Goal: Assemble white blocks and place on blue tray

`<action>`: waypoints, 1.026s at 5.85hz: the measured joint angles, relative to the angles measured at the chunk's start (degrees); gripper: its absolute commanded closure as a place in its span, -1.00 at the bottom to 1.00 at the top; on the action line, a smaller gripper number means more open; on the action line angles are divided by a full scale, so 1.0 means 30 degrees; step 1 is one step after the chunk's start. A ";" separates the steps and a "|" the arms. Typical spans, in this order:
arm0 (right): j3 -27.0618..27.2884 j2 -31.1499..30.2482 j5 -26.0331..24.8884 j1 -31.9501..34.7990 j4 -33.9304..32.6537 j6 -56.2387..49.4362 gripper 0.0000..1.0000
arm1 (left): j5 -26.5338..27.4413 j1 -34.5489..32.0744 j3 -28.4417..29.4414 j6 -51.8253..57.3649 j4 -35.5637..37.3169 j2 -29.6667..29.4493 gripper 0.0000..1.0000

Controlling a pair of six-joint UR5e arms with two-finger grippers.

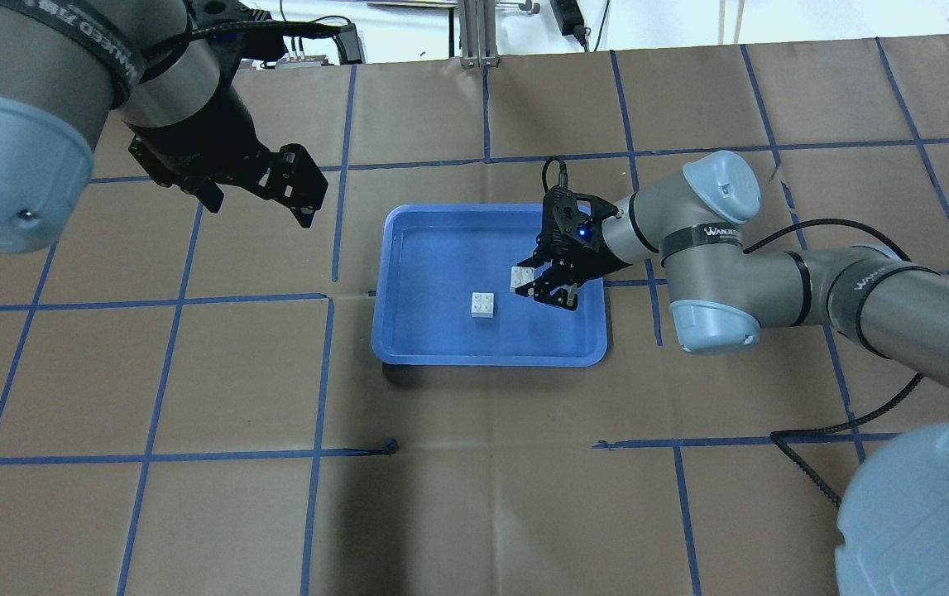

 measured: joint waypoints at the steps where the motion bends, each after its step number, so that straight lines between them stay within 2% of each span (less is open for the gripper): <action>1: 0.0195 0.0321 -0.0029 0.0034 -0.0484 0.0227 0.64 | -0.0034 0.0002 0.0003 -0.0890 -0.0022 0.0057 -0.98; 6: 0.0467 0.1310 -0.0268 0.0782 -0.2111 0.0520 0.66 | -0.0241 0.0322 0.0160 -0.2029 -0.1095 0.0048 -0.98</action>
